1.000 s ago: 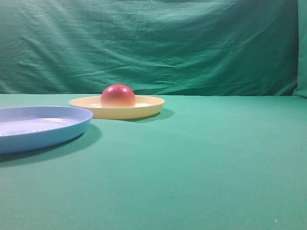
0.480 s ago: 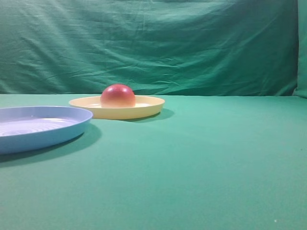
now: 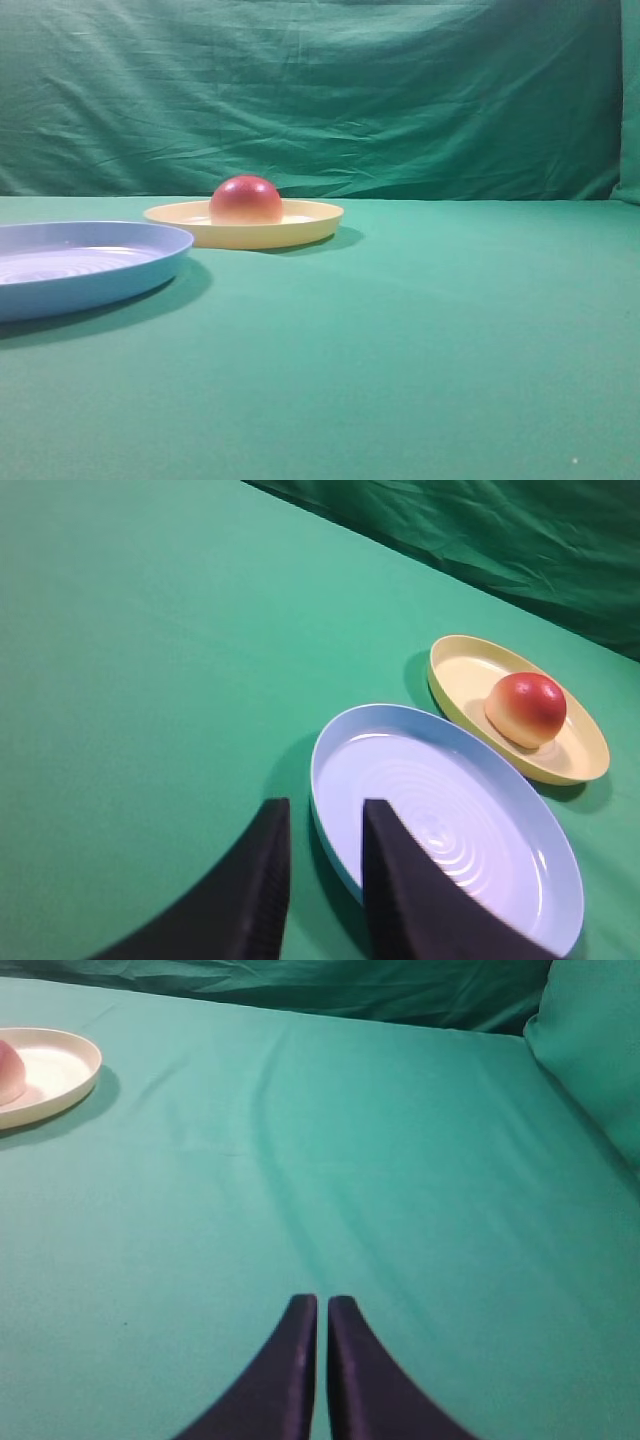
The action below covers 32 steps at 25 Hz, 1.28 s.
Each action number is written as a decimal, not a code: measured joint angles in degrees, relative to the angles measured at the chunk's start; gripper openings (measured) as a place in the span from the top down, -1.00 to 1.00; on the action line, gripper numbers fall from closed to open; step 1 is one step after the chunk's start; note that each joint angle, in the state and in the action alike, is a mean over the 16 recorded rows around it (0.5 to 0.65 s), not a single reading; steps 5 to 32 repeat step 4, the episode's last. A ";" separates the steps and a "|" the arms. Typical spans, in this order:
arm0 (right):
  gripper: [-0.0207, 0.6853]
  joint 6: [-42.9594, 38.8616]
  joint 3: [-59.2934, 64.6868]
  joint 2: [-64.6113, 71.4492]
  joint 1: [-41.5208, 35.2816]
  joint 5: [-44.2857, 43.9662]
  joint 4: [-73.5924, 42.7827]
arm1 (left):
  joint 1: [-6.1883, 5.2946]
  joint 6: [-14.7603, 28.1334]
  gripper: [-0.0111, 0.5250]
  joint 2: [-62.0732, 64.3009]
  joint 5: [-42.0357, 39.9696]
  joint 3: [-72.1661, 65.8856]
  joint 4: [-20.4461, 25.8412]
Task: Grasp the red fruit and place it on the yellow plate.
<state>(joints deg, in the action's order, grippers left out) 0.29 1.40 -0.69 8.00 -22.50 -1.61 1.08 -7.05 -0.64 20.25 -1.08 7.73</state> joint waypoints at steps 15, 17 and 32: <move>0.94 0.01 0.00 0.00 0.00 -0.03 0.00 | 0.00 0.00 0.37 0.00 0.00 0.00 0.00; 0.94 0.01 0.00 0.00 0.00 -0.03 0.00 | 0.00 0.00 0.37 0.00 0.00 0.00 0.00; 0.94 0.01 0.00 0.00 0.00 -0.03 0.00 | 0.00 0.00 0.37 0.00 0.00 0.00 0.00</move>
